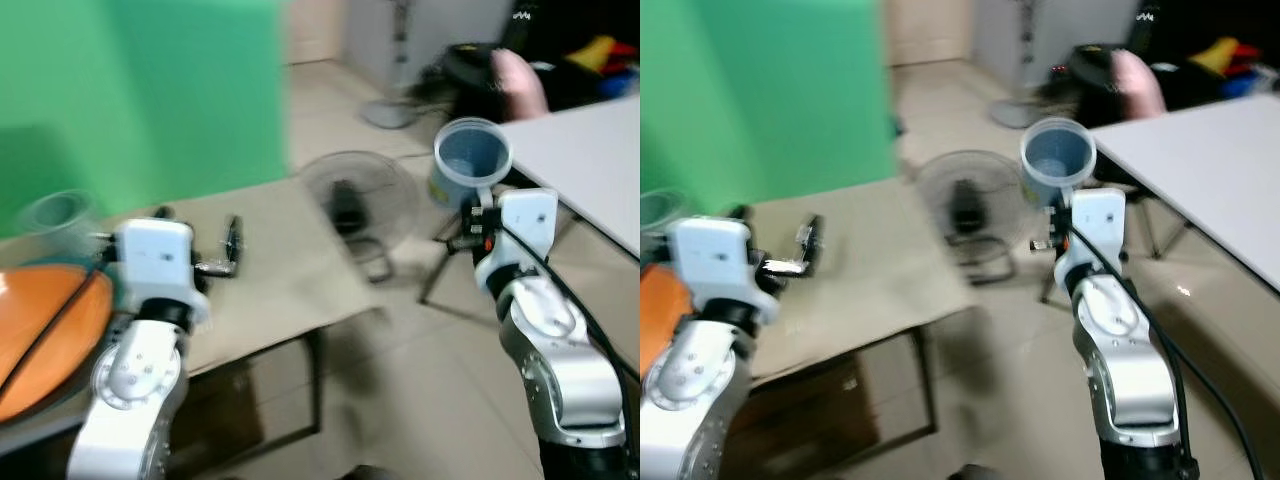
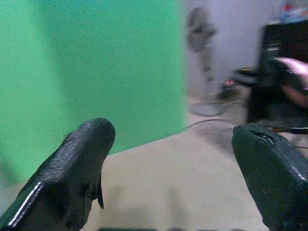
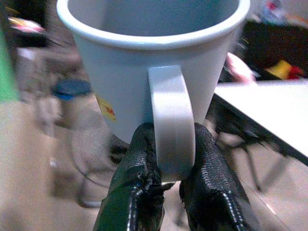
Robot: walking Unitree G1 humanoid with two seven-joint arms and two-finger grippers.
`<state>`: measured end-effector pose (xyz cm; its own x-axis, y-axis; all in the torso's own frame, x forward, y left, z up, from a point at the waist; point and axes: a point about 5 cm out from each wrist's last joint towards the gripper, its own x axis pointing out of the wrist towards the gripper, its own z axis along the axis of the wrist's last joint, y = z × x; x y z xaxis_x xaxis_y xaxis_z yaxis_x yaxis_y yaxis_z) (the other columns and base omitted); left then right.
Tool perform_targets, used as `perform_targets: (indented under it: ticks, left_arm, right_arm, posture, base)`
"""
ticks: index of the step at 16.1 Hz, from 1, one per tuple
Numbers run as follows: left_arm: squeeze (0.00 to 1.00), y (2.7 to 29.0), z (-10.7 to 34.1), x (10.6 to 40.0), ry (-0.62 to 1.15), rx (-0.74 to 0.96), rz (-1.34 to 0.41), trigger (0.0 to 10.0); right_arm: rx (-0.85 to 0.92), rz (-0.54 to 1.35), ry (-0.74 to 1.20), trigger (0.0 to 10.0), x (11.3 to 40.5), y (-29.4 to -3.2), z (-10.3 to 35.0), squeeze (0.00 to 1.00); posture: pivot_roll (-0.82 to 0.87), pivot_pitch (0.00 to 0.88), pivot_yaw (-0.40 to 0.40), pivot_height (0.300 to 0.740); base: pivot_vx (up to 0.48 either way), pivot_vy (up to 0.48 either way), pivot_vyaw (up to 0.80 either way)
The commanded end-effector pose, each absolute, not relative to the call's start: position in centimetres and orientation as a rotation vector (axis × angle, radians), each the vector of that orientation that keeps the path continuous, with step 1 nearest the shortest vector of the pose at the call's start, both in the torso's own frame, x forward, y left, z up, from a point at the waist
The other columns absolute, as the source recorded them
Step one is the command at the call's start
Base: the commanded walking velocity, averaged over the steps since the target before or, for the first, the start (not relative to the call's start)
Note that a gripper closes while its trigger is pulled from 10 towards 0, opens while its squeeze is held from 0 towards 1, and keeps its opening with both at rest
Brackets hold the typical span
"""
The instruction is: Setting the table
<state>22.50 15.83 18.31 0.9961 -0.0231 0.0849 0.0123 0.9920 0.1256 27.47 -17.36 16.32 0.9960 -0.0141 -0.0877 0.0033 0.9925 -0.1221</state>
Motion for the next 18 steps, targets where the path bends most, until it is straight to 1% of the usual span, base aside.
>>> perform_targets:
  ticks: [1, 9, 16, 18]
  left_arm:
    - [0.00, 16.0, 18.4, 22.5, -0.087, 0.135, -0.013, 10.0]
    - [0.00, 15.8, 18.3, 23.1, -0.089, 0.146, -0.043, 10.0]
    - [0.00, 15.7, 18.3, 23.5, -0.091, 0.152, -0.071, 10.0]
    - [0.00, 15.9, 18.3, 23.7, -0.093, 0.144, -0.063, 10.0]
  right_arm:
    - [-0.131, -0.031, 0.073, 10.0, 27.4, -17.8, 16.7, 0.00]
    - [-0.122, -0.086, 0.080, 10.0, 27.1, -18.4, 16.6, 0.00]
    - [-0.105, -0.124, 0.055, 10.0, 26.6, -18.4, 17.3, 0.00]
    - [-0.102, -0.128, 0.043, 10.0, 26.6, -18.3, 17.6, 0.00]
  posture:
    - [-0.07, 0.000, 0.004, 0.740]
    - [-0.09, 0.000, 0.025, 0.740]
    - [-0.10, 0.000, 0.040, 0.740]
    - [-0.10, 0.000, 0.042, 0.740]
  base:
    - [0.000, -0.405, -0.80]
    - [0.000, -0.402, -0.80]
    - [0.000, -0.403, -0.80]
    - [0.000, 0.000, -0.80]
